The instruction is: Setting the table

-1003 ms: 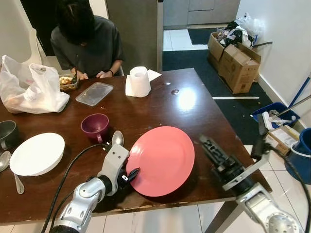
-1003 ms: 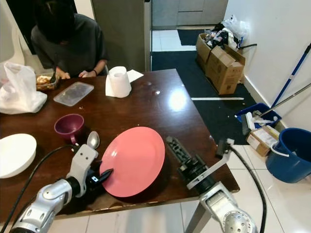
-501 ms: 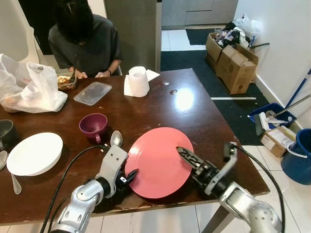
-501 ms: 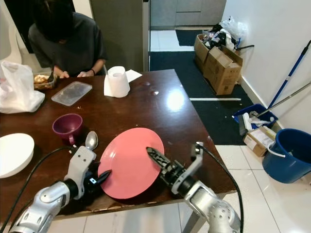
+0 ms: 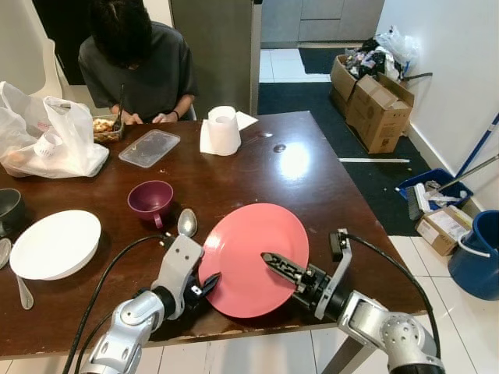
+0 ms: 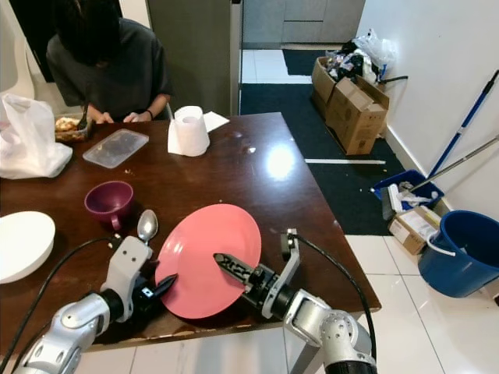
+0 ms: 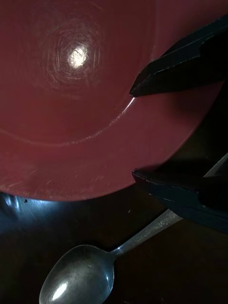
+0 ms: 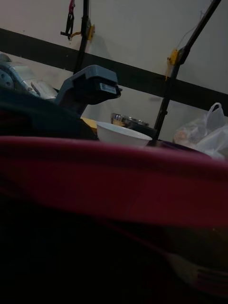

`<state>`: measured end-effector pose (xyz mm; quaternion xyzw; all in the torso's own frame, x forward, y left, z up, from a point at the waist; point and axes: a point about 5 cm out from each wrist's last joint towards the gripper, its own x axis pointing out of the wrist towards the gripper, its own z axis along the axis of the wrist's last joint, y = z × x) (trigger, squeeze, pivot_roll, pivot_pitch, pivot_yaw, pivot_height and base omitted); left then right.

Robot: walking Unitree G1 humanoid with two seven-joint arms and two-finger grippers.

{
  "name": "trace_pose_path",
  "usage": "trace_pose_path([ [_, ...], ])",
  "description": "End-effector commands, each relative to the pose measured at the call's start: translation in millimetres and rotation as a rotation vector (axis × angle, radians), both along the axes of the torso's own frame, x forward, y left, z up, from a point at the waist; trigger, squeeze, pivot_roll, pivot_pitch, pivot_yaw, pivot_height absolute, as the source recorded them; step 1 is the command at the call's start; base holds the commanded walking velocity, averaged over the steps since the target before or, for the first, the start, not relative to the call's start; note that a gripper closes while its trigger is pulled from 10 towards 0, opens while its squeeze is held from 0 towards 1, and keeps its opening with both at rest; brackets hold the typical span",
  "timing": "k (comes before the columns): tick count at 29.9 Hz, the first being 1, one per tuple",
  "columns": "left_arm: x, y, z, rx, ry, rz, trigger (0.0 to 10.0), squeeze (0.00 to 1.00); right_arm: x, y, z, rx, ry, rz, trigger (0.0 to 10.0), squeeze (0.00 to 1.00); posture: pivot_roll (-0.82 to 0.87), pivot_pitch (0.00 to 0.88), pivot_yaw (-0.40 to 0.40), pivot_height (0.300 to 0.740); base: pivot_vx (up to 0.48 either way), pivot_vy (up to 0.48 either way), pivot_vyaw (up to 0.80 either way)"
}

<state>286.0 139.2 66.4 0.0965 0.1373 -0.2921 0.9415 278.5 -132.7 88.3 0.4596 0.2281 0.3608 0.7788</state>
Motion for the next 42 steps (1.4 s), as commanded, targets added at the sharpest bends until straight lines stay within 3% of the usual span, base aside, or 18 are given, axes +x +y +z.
trace_pose_path([
  [1,-12.4,6.4,-24.7,0.056,0.125,0.005,10.0,0.00,-3.4,4.3,3.8,0.033,-0.029,0.029,0.0,0.00,-0.04,0.006,0.080,0.740,0.000,0.000,0.00],
  [10,-8.2,2.7,-21.0,0.039,0.109,0.000,10.0,0.00,-1.7,1.4,2.1,0.012,-0.042,0.000,0.0,0.00,-0.05,0.000,0.083,0.740,0.000,0.000,0.00],
  [15,1.5,0.9,0.2,-0.038,0.035,0.017,10.0,0.00,1.7,-3.6,3.6,0.016,-0.054,-0.050,0.0,0.00,-0.05,0.000,0.082,0.740,0.000,0.000,0.00],
  [18,11.6,-1.6,42.4,-0.147,-0.084,-0.006,10.0,0.00,4.4,-8.0,14.5,0.027,-0.109,-0.093,0.0,0.00,-0.05,0.000,0.085,0.740,0.000,0.000,0.00],
  [20,15.0,-2.3,84.2,-0.240,-0.188,-0.050,10.0,0.00,5.1,-9.4,28.2,0.025,-0.178,-0.116,0.0,0.00,-0.05,0.000,0.088,0.740,0.000,0.000,0.00],
  [21,15.0,-2.3,84.2,-0.240,-0.188,-0.050,10.0,0.00,5.1,-9.4,28.2,0.025,-0.178,-0.116,0.0,0.00,-0.05,0.000,0.088,0.740,0.000,0.000,0.00],
  [24,17.4,0.8,136.8,-0.343,-0.314,-0.082,10.0,0.00,4.8,-11.3,53.0,0.024,-0.296,-0.153,0.0,0.00,-0.06,0.000,0.093,0.740,0.000,0.000,0.00],
  [29,20.3,4.0,162.6,-0.401,-0.378,-0.063,10.0,0.00,5.4,-13.0,73.0,0.024,-0.380,-0.186,0.0,0.00,-0.06,0.000,0.097,0.740,0.000,0.000,0.00],
  [31,25.3,8.0,178.5,-0.452,-0.417,0.000,10.0,0.00,7.6,-15.4,93.3,-0.029,-0.478,-0.235,0.0,0.00,-0.06,0.000,0.098,0.740,0.000,0.000,0.00],
  [34,28.3,11.7,186.2,-0.486,-0.435,0.053,10.0,0.00,11.0,-19.0,105.3,-0.073,-0.534,-0.294,0.0,0.00,-0.07,0.000,0.098,0.740,0.000,0.000,0.00],
  [35,30.9,15.7,187.5,-0.485,-0.445,0.106,10.0,0.00,14.4,-23.4,113.3,-0.132,-0.574,-0.358,10.0,0.00,-0.07,0.000,0.098,0.740,0.000,0.000,0.00],
  [38,32.5,22.7,182.4,-0.419,-0.448,0.198,10.0,0.00,18.8,-34.1,126.7,-0.222,-0.628,-0.507,10.0,0.00,-0.07,0.000,0.099,0.740,0.000,0.000,0.00],
  [39,32.5,22.7,182.4,-0.419,-0.448,0.198,10.0,0.00,18.8,-34.1,126.7,-0.222,-0.628,-0.507,10.0,0.00,-0.07,0.000,0.099,0.740,0.000,0.000,0.00],
  [40,30.1,24.2,172.0,-0.373,-0.421,0.239,10.0,0.00,20.8,-43.2,130.9,-0.266,-0.642,-0.608,10.0,0.00,-0.06,0.000,0.101,0.740,0.000,0.000,0.00],
  [42,28.5,25.5,164.0,-0.363,-0.393,0.285,10.0,0.00,21.9,-51.1,135.1,-0.309,-0.663,-0.692,10.0,0.00,-0.06,0.000,0.105,0.740,0.000,0.000,0.00],
])
